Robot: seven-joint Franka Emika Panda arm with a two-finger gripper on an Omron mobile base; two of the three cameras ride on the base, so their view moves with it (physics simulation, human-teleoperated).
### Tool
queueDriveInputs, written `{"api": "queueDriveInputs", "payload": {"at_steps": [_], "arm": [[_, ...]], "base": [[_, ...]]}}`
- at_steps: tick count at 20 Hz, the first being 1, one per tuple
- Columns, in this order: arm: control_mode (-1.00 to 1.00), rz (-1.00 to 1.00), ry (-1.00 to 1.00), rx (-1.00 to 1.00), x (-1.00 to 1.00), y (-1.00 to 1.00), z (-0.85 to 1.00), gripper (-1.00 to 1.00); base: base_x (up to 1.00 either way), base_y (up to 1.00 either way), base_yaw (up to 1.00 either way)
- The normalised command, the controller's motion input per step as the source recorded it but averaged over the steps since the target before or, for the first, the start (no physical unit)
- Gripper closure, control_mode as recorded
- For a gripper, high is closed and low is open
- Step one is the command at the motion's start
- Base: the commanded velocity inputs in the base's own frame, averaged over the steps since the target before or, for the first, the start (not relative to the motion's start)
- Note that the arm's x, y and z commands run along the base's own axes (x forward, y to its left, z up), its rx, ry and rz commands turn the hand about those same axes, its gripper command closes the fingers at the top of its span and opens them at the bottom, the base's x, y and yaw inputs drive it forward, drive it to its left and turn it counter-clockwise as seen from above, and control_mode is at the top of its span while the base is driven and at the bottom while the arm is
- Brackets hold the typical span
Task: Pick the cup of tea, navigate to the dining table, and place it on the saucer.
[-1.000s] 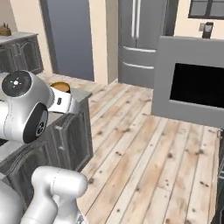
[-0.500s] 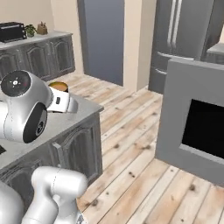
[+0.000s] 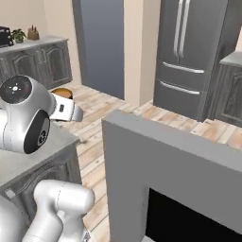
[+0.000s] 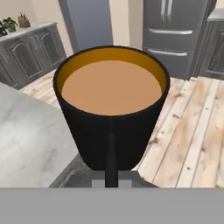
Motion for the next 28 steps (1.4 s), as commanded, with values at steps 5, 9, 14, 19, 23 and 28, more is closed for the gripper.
{"api": "queueDriveInputs", "payload": {"at_steps": [5,9,14,19,23,28], "arm": [[1.0,0.0,0.0,0.0,0.0,0.0,0.0,1.0],[1.0,0.0,0.0,0.0,0.0,0.0,0.0,1.0],[1.0,0.0,0.0,0.0,0.0,0.0,0.0,1.0],[1.0,0.0,0.0,0.0,0.0,0.0,0.0,1.0],[1.0,0.0,0.0,0.0,0.0,0.0,0.0,1.0],[1.0,0.0,0.0,0.0,0.0,0.0,0.0,1.0]], "base": [[1.0,-0.22,-0.06],[1.0,0.0,-0.11],[1.0,0.0,-0.12],[1.0,-0.07,-0.03],[1.0,-0.12,0.14],[1.0,-0.35,0.35]]}}
